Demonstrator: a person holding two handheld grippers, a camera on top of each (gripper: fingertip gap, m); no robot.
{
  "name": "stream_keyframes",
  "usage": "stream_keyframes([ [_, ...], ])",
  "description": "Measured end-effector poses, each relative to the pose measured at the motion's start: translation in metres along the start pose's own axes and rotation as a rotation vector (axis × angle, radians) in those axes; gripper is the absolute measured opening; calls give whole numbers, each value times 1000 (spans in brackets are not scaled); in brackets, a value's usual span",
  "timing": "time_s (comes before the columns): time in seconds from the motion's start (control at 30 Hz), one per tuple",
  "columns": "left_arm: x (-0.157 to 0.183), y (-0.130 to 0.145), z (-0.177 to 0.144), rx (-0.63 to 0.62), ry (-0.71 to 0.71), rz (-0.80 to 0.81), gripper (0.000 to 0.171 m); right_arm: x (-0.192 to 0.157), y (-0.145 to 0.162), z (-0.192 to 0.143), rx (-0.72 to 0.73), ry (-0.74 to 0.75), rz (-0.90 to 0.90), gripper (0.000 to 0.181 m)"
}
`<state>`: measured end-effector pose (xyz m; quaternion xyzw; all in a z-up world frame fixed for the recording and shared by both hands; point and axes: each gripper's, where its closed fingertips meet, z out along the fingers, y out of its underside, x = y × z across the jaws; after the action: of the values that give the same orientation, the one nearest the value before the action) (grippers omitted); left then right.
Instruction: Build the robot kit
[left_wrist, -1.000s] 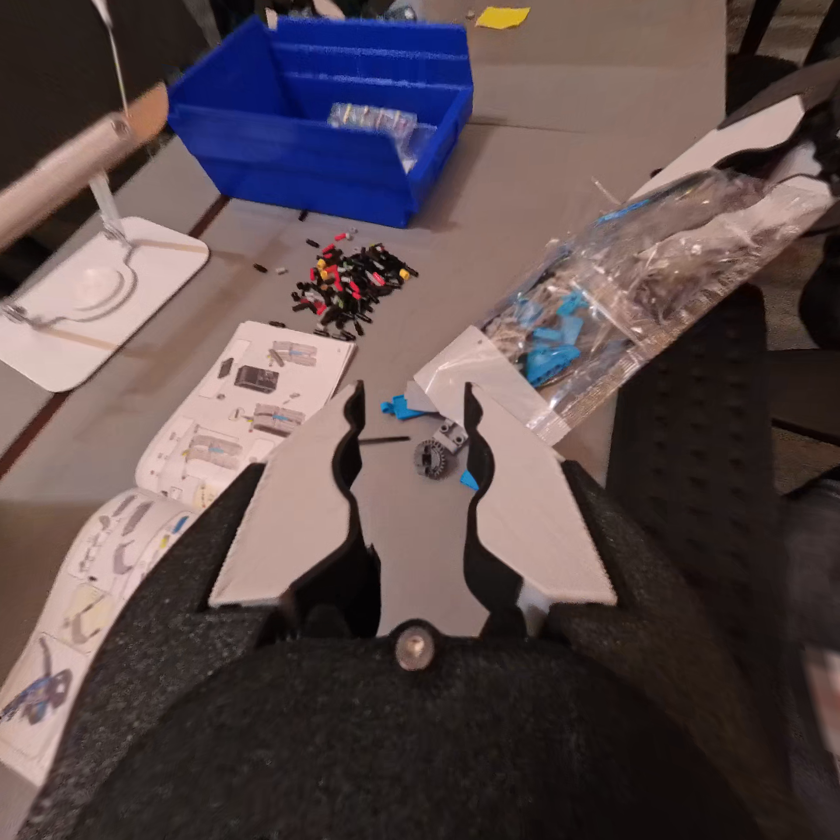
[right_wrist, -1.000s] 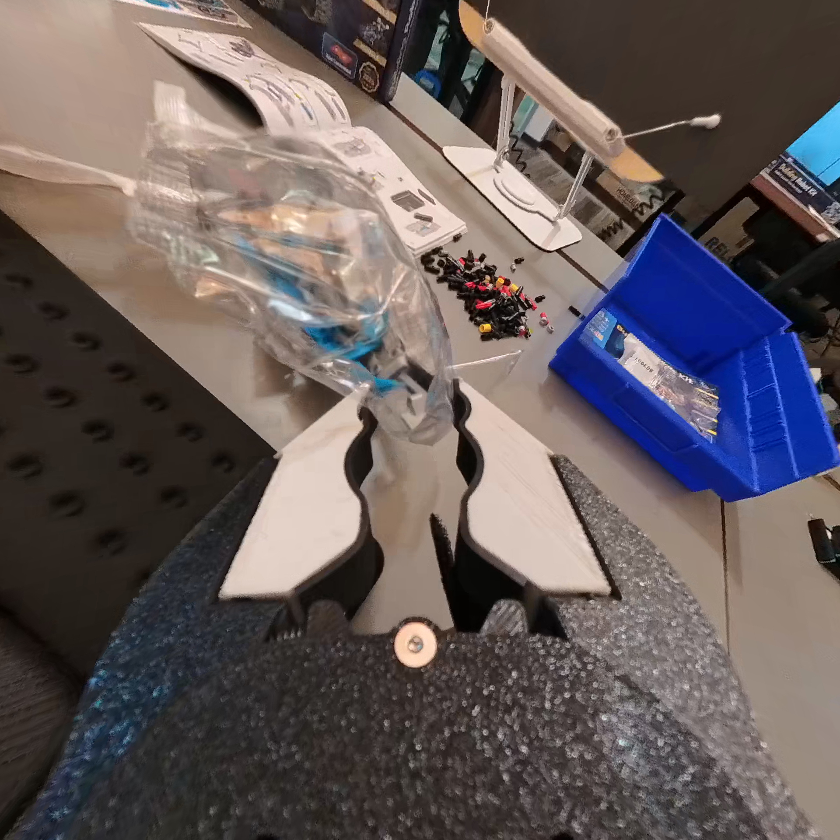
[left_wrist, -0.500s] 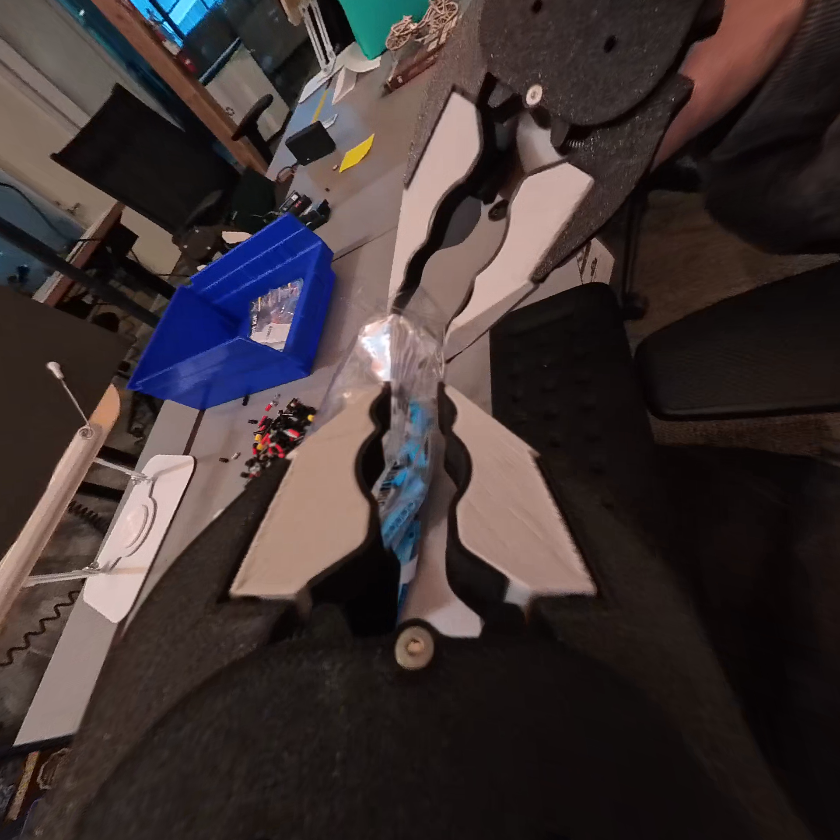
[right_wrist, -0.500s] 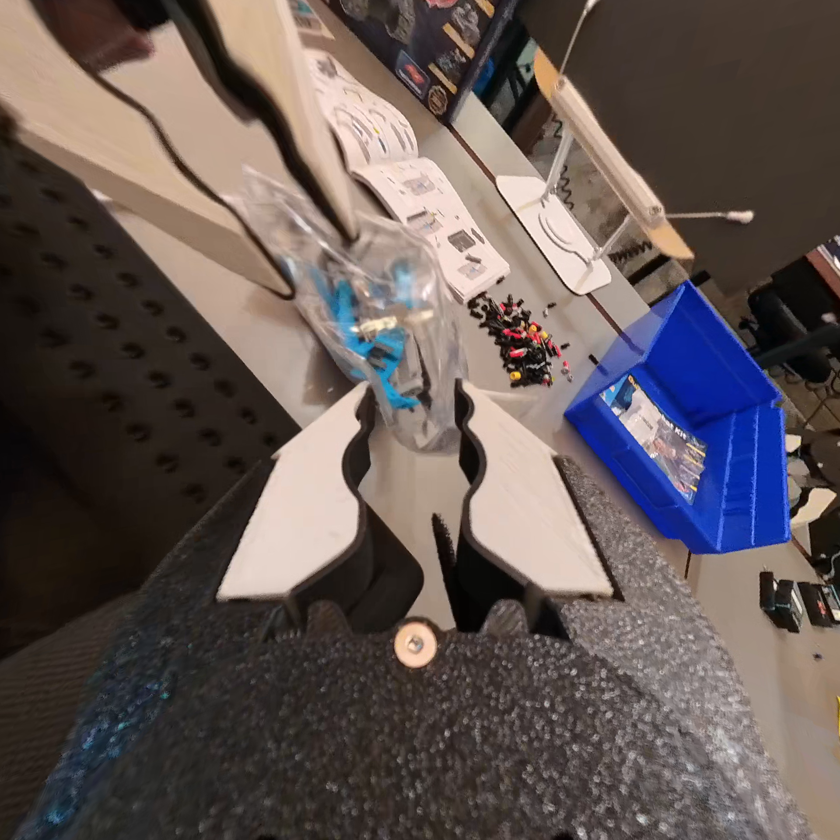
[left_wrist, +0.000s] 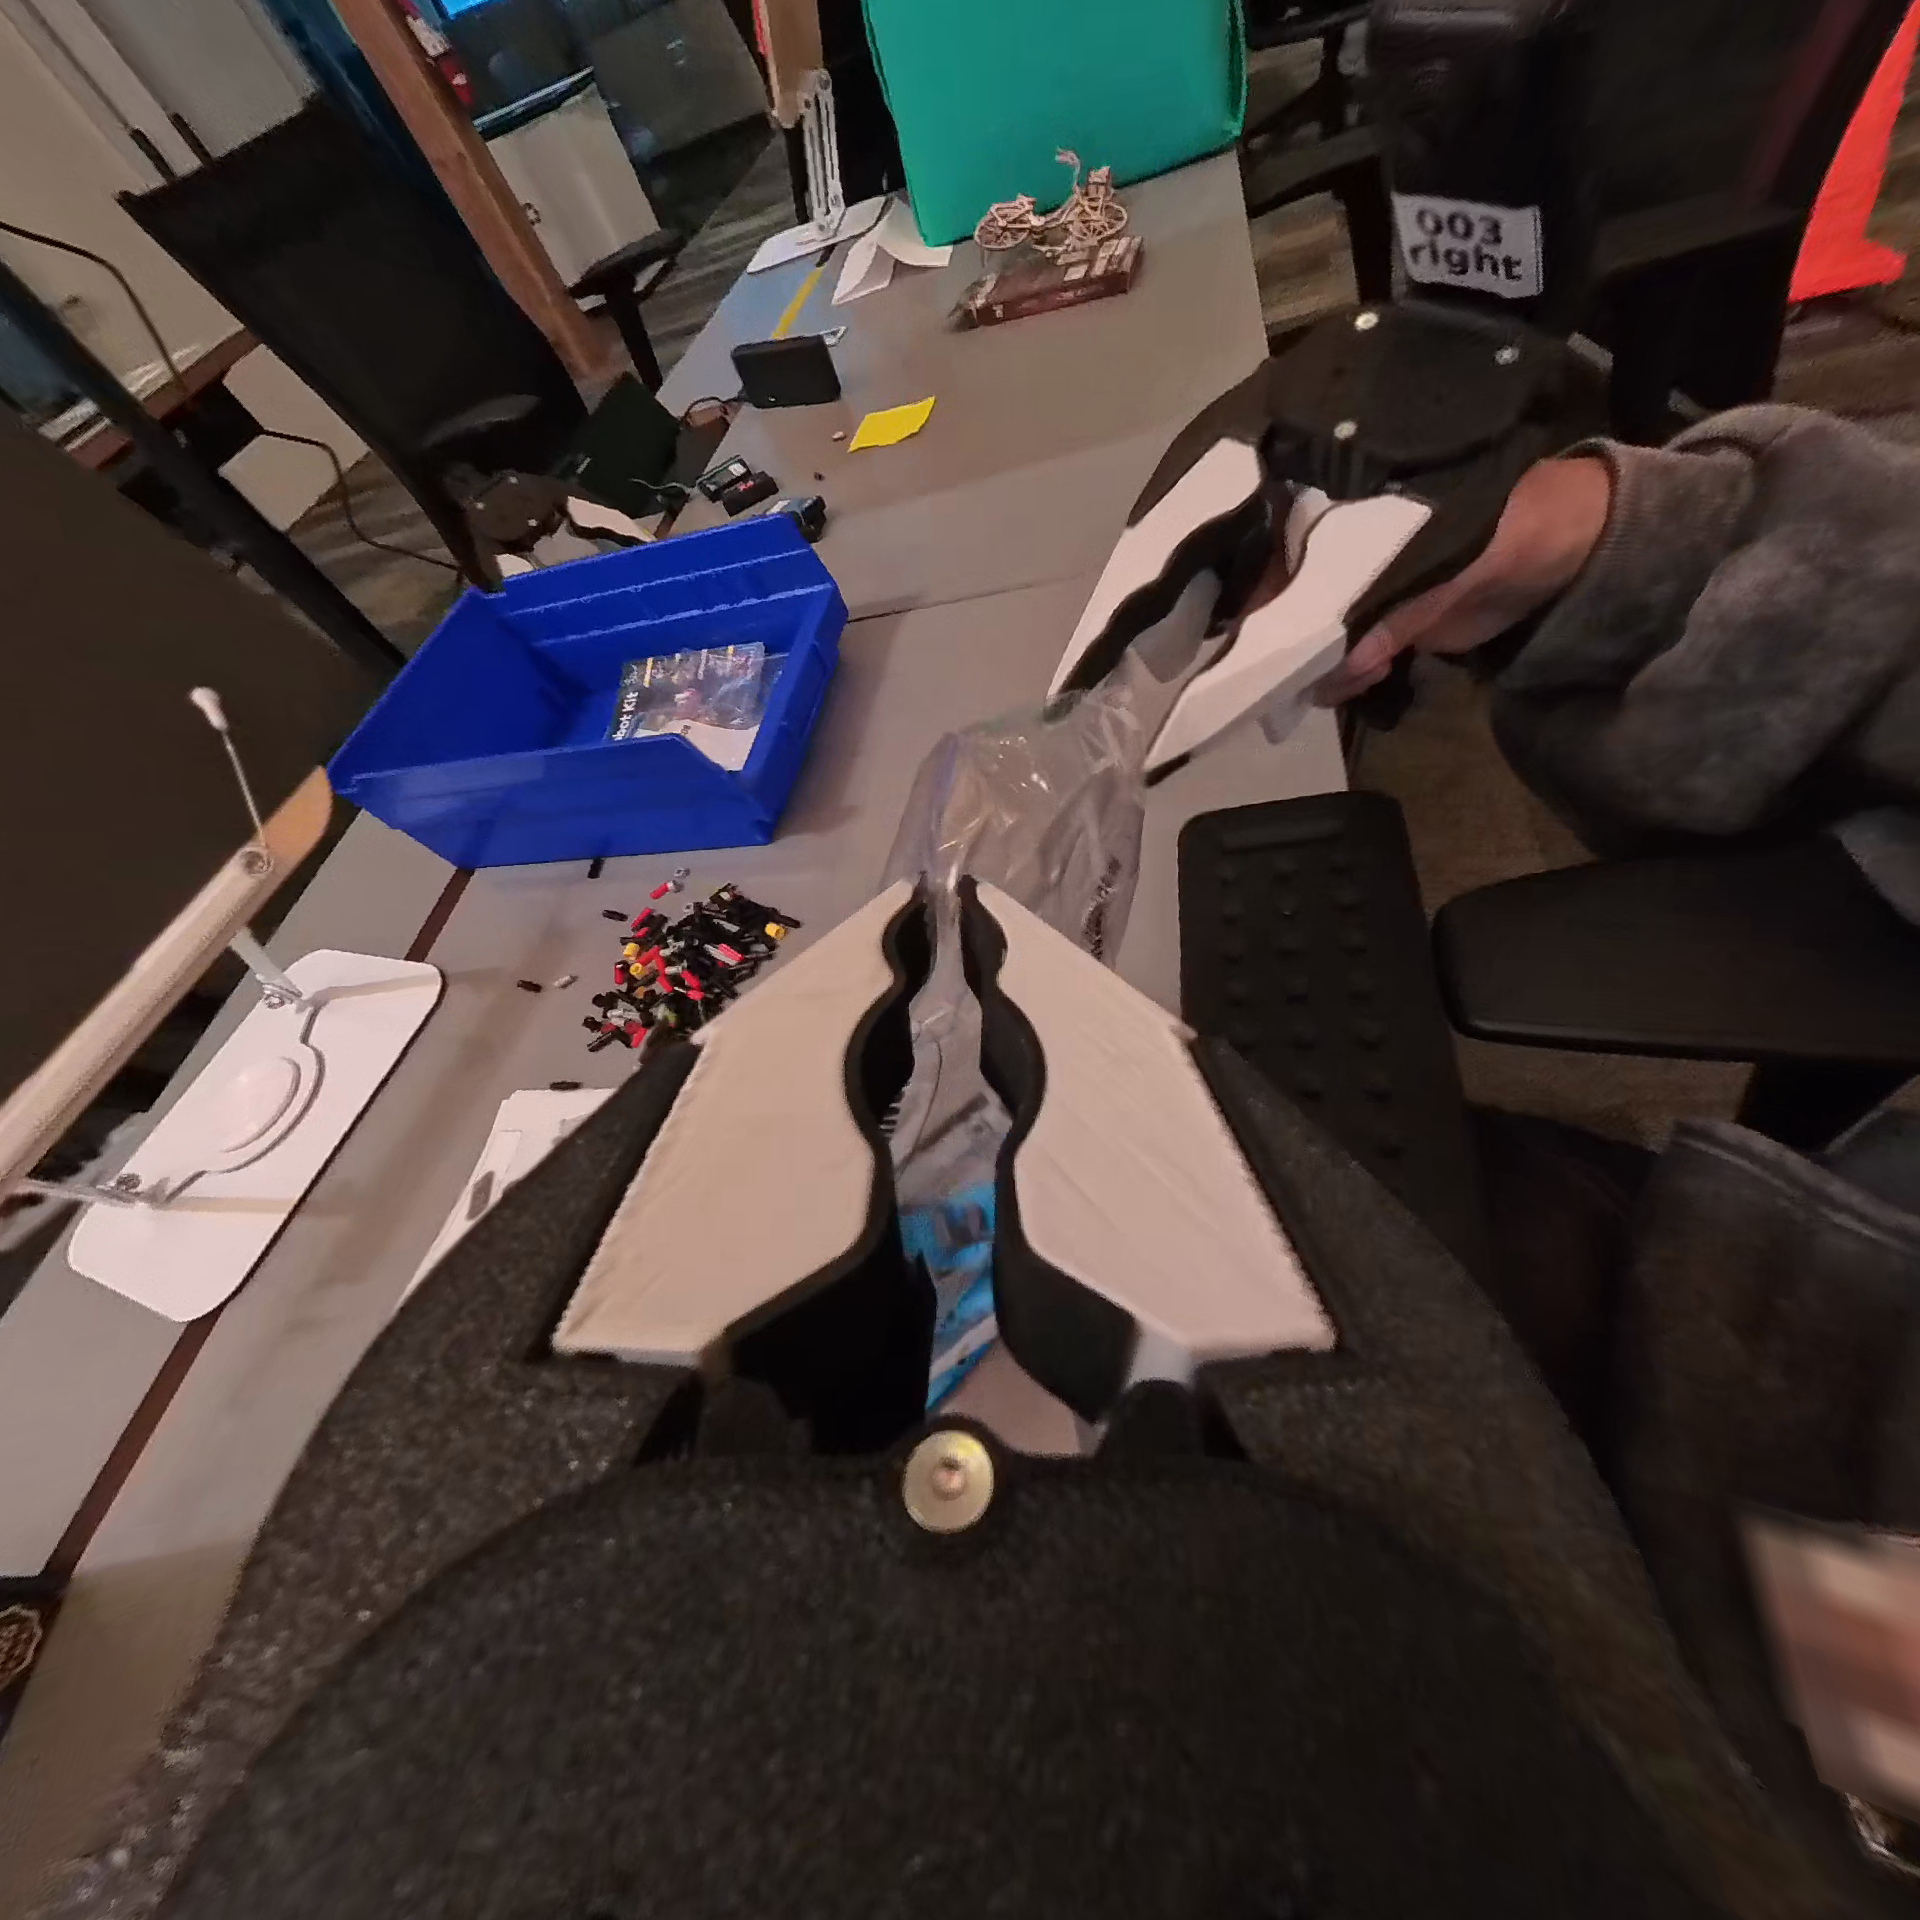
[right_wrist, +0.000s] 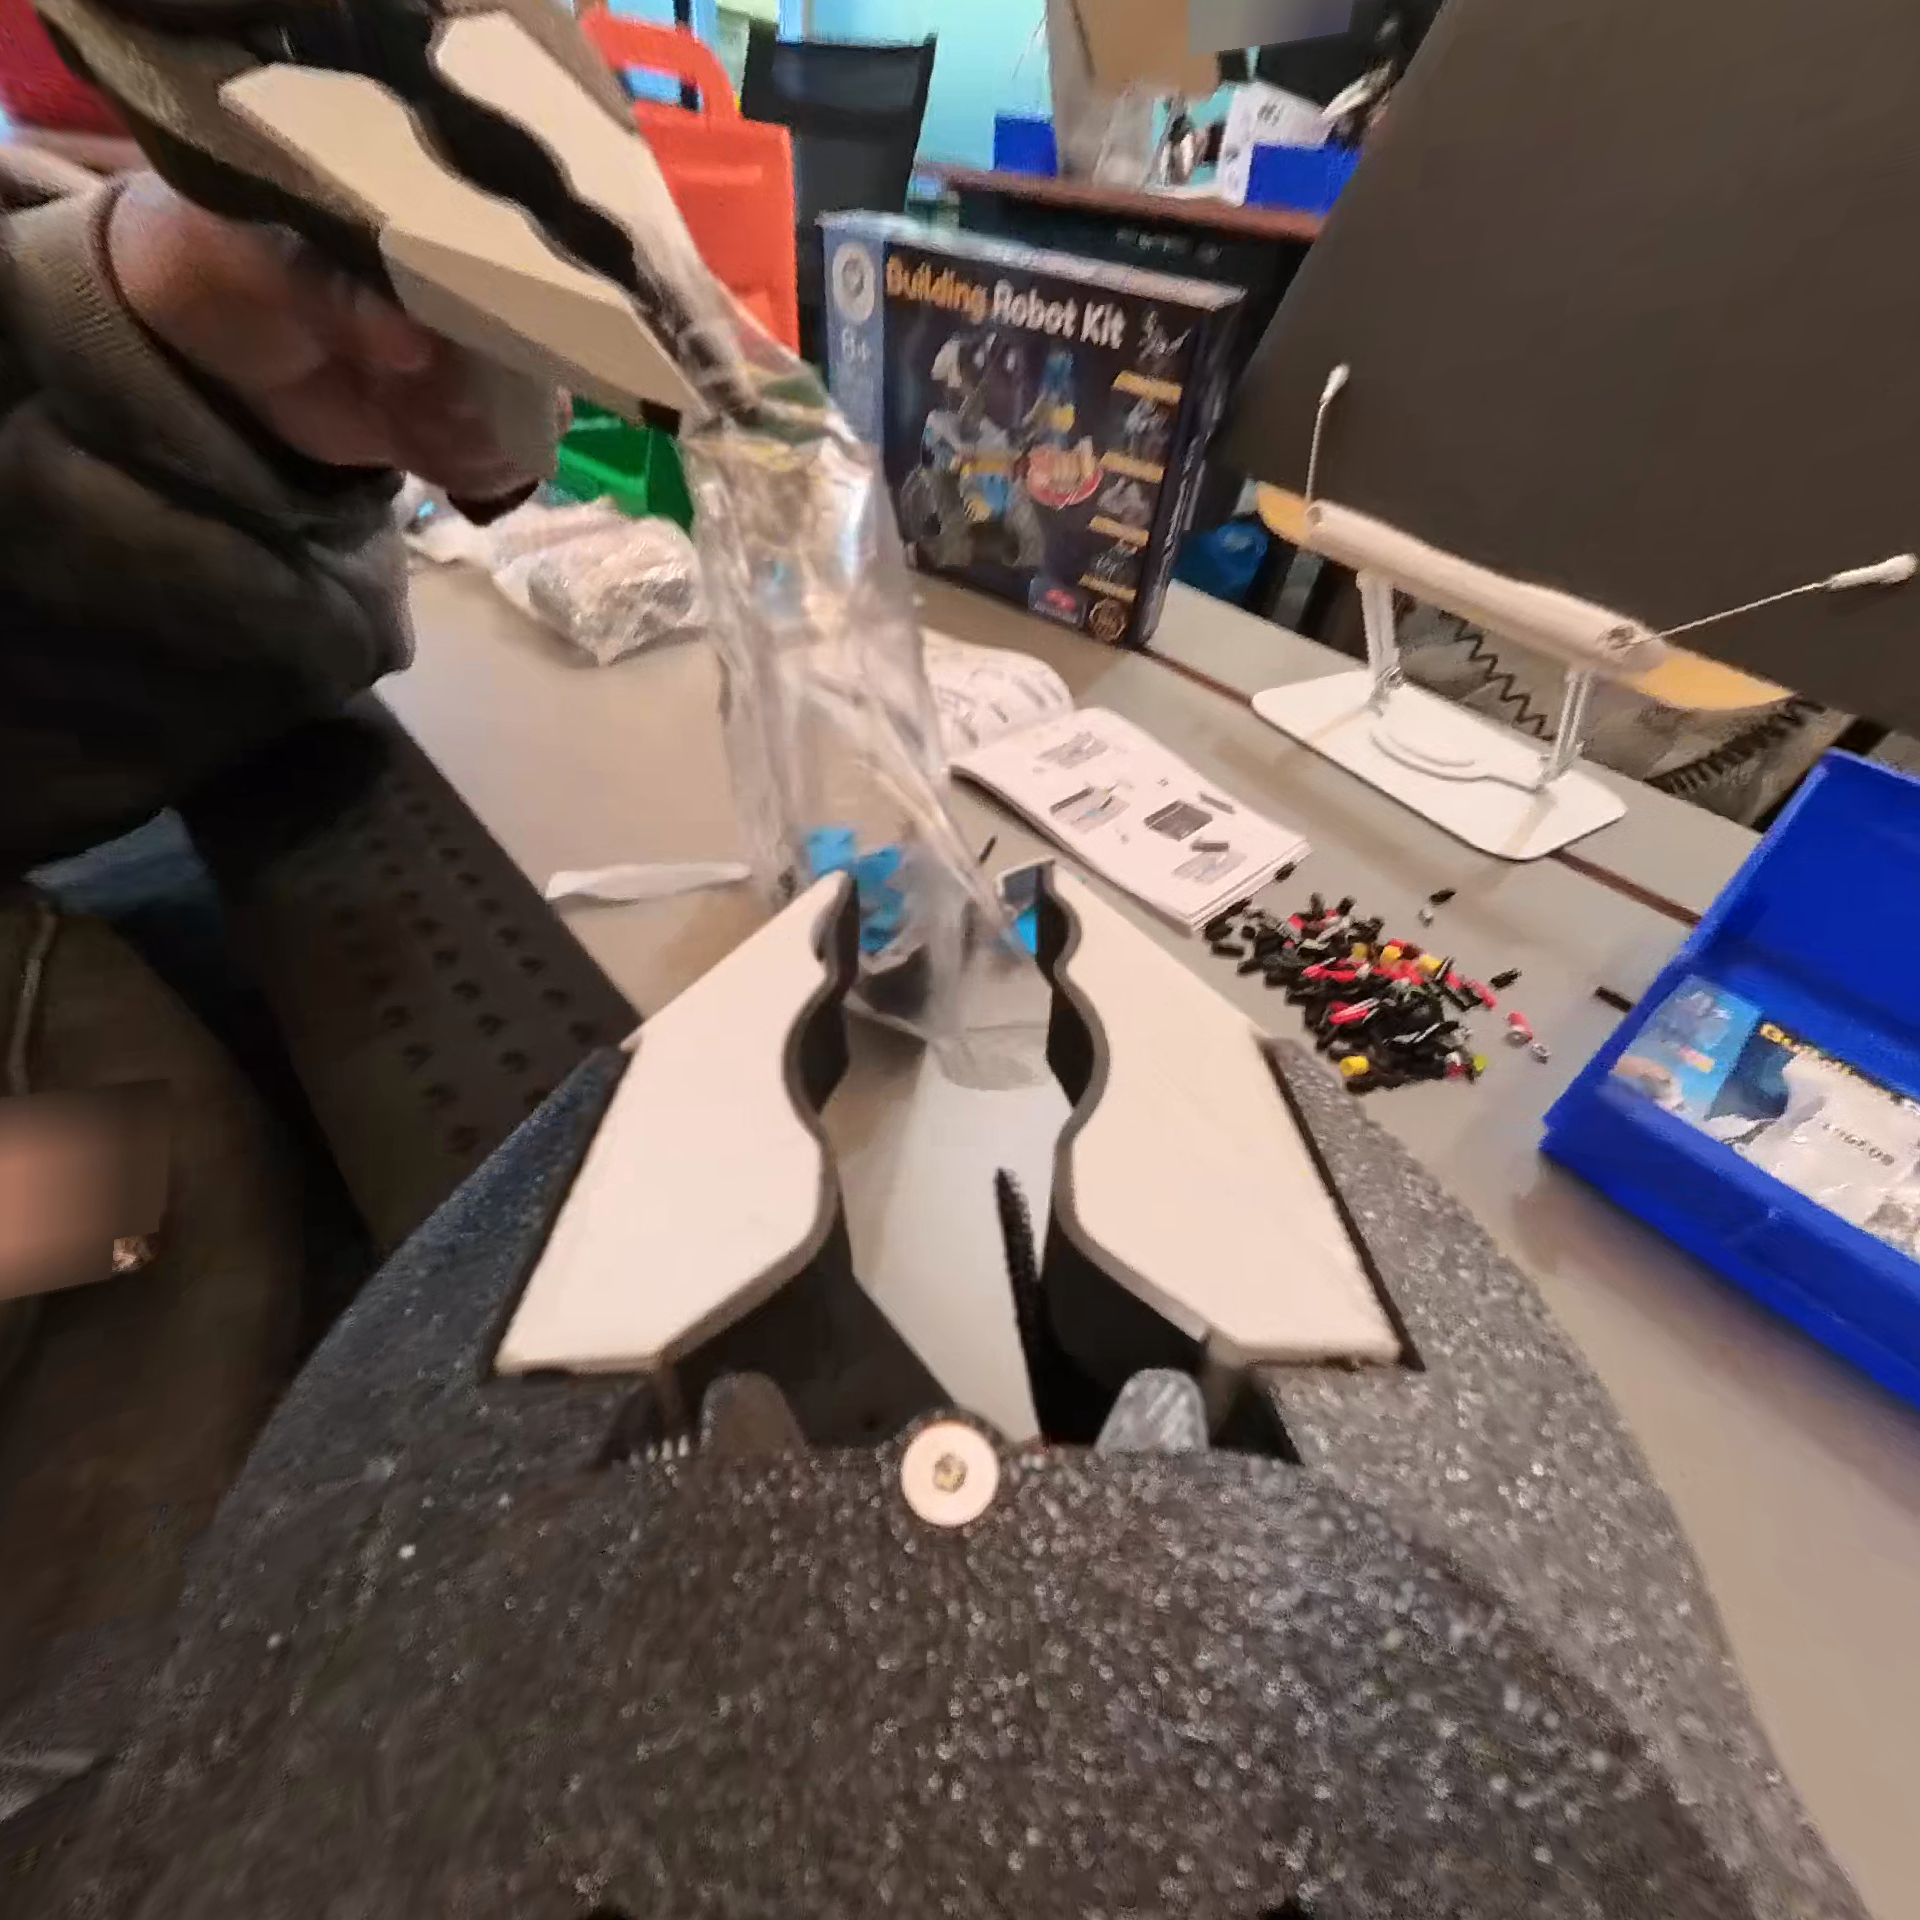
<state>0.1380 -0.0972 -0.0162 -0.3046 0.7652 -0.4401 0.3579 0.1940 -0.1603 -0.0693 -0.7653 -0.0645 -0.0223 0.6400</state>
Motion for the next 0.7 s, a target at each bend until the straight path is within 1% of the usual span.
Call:
stream_keyframes([
  [0.03, -6, -4, -5, 18, -7, -23, 3, 7, -1, -1, 2, 19, 9, 39],
  [0.1, -15, -14, -17, 70, 5, -76, 3, 20, 4, -1, -42, 55, 27, 63],
  [0.17, -24, -24, -29, 120, 21, -129, 3, 15, 8, 4, -63, -23, 100, 84],
  [0.2, -28, -28, -35, 142, 31, -153, 3, 9, 4, 8, -47, -72, 128, 85],
  [0.23, -31, -31, -41, 164, 44, -177, 3, 4, -6, 13, -4, -115, 138, 83],
  [0.3, -39, -38, -52, 208, 66, -218, 3, 1, -29, 21, 100, -172, 164, 68],
  [0.37, -48, -42, -66, 246, 78, -255, 3, -6, -48, 24, 164, -265, 187, 44],
  [0.4, -52, -42, -73, 258, 89, -274, 3, -6, -55, 26, 180, -286, 183, 30],
  [0.5, -63, -41, -93, 270, 105, -303, 3, -9, -76, 27, 221, -335, 141, 0],
  [0.57, -67, -41, -104, 277, 125, -314, 3, -10, -88, 28, 237, -341, 127, 0],
  [0.7, -73, -41, -117, 292, 126, -310, 4, -13, -99, 32, 237, -335, 97, 0],
])
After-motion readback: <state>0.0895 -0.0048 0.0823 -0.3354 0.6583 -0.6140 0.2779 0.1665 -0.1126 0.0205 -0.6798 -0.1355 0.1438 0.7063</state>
